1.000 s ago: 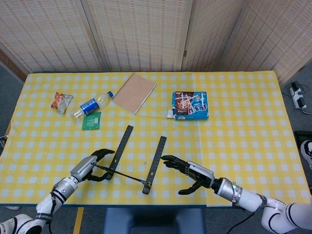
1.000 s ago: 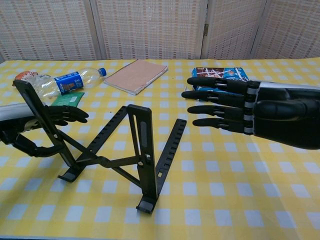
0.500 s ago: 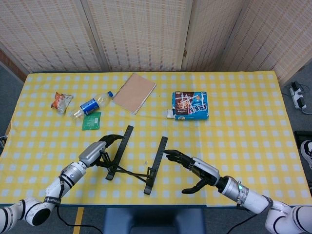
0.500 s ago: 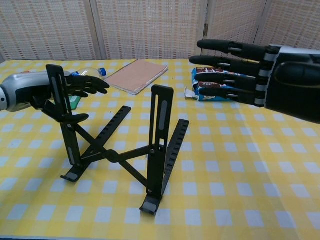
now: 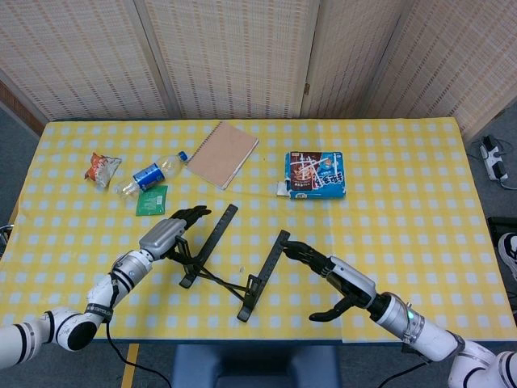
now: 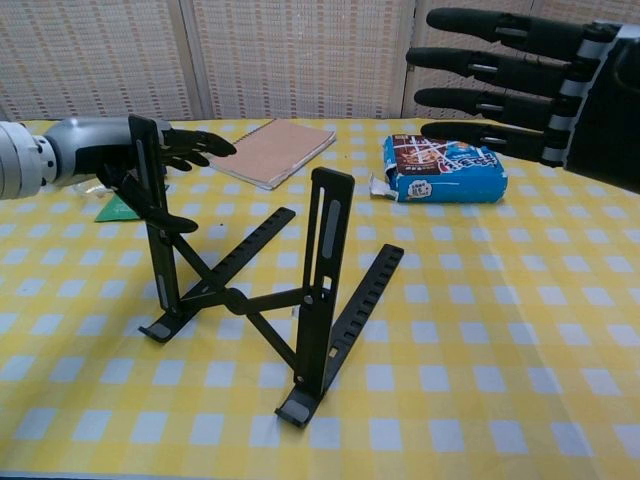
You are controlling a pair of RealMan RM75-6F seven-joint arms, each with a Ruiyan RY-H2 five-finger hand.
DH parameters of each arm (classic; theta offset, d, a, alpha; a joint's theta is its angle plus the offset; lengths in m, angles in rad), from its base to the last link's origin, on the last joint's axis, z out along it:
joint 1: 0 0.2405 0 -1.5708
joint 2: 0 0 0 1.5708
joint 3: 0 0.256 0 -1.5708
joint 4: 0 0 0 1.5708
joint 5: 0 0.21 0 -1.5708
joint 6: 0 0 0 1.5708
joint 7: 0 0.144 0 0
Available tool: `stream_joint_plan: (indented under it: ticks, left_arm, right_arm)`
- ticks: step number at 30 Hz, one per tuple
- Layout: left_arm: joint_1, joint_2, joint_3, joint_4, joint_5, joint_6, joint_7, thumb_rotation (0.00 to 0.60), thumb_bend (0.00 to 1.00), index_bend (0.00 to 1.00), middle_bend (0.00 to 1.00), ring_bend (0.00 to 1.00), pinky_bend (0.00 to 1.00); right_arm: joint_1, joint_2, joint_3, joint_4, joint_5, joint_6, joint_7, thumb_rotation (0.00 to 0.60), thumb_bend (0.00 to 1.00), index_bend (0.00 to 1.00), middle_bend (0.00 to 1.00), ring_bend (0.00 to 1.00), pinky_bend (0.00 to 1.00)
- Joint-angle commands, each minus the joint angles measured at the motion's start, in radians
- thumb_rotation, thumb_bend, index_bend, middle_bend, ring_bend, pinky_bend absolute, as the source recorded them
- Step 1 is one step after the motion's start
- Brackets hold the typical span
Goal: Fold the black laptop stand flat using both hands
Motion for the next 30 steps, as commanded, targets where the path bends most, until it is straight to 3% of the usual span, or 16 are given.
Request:
stream_joint_plan:
  ticks: [1, 7, 13, 22, 26, 30]
  left_arm:
    - [0.0, 0.026, -0.002, -0.03, -0.023, 0.007, 0.024, 0.6, 0.24, 0.0, 0.0, 0.0, 0.0]
    - [0.016, 0.018, 0.004, -0.033, -0.028, 0.017, 0.006, 0.6, 0.18, 0.0, 0.0, 0.0, 0.0]
    - [0.045, 0.069, -0.011, -0.067, 0.009, 0.041, -0.053, 0.6, 0.15, 0.0, 0.0, 0.0, 0.0]
    - [0.118, 0.168, -0.037, -0.093, 0.118, 0.11, -0.236, 0.6, 0.15, 0.0, 0.0, 0.0, 0.0]
    - [0.138, 0.163, -0.018, -0.038, 0.154, 0.132, -0.247, 0.6, 0.15, 0.0, 0.0, 0.0, 0.0]
    - [0.133, 0.083, 0.018, 0.08, 0.168, 0.152, -0.133, 0.6, 0.19, 0.01, 0.0, 0.0, 0.0]
  right_arm:
    - [-0.003, -0.003, 0.0, 0.005, -0.003, -0.003, 0.005, 0.511, 0.12, 0.0, 0.0, 0.01, 0.0]
    - [-0.002, -0.011, 0.0, 0.013, -0.009, -0.017, 0.012, 0.513, 0.12, 0.0, 0.0, 0.0, 0.0]
    - [-0.009, -0.009, 0.002, 0.013, -0.008, -0.016, 0.008, 0.512, 0.12, 0.0, 0.0, 0.0, 0.0]
    - [-0.013, 0.002, 0.015, 0.009, -0.015, -0.011, -0.029, 0.511, 0.12, 0.0, 0.0, 0.01, 0.0]
    - [-0.015, 0.017, 0.02, -0.006, -0.031, -0.021, -0.134, 0.514, 0.12, 0.0, 0.0, 0.0, 0.0]
    - [-0.011, 0.021, 0.02, -0.028, -0.035, -0.066, -0.253, 0.513, 0.12, 0.0, 0.0, 0.01, 0.0]
